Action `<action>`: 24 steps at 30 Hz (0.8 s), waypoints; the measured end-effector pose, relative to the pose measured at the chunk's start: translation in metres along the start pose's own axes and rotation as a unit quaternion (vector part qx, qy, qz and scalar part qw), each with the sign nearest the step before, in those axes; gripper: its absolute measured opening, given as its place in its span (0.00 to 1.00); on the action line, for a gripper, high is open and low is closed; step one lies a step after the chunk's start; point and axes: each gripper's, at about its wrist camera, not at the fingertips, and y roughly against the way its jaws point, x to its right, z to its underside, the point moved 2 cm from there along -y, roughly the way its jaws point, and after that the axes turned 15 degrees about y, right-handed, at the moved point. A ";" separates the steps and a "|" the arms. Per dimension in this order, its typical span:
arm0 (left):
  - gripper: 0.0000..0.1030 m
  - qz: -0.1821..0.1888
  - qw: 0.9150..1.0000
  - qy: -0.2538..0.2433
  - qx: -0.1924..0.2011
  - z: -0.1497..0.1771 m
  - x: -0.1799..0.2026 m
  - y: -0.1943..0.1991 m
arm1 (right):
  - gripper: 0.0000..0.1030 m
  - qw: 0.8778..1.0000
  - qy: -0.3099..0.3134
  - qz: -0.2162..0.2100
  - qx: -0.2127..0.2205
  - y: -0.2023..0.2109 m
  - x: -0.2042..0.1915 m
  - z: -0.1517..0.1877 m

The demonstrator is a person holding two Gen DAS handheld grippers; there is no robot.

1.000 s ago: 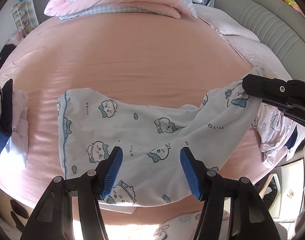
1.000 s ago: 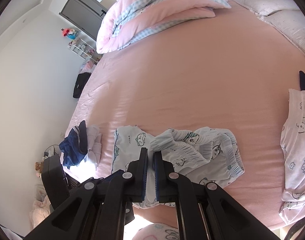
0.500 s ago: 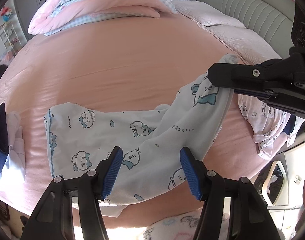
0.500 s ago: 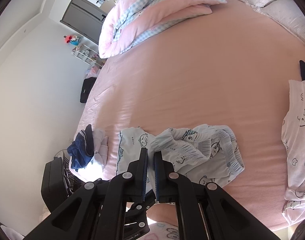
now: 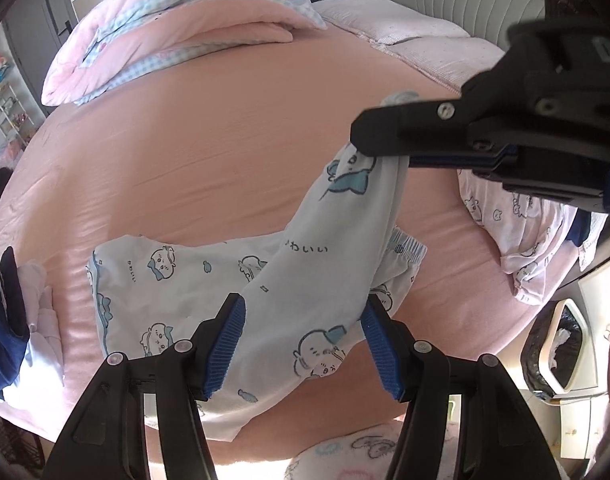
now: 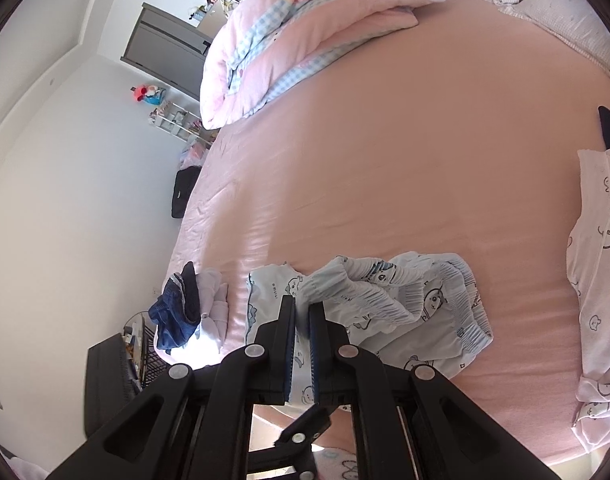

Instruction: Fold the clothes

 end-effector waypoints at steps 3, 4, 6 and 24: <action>0.56 -0.003 1.000 0.002 -0.011 0.001 0.003 -0.009 | 0.04 1.000 0.003 0.000 0.002 0.003 -0.002 0.001; 0.56 -0.007 1.000 0.003 -0.011 0.001 0.003 -0.011 | 0.04 1.000 0.003 0.002 0.002 0.004 -0.002 0.001; 0.56 -0.024 1.000 0.001 -0.009 0.002 0.002 -0.016 | 0.04 1.000 0.001 0.003 0.004 0.006 -0.001 0.001; 0.56 -0.103 0.994 0.025 0.008 0.015 -0.068 -0.033 | 0.04 1.000 -0.010 0.009 -0.002 0.003 -0.003 0.011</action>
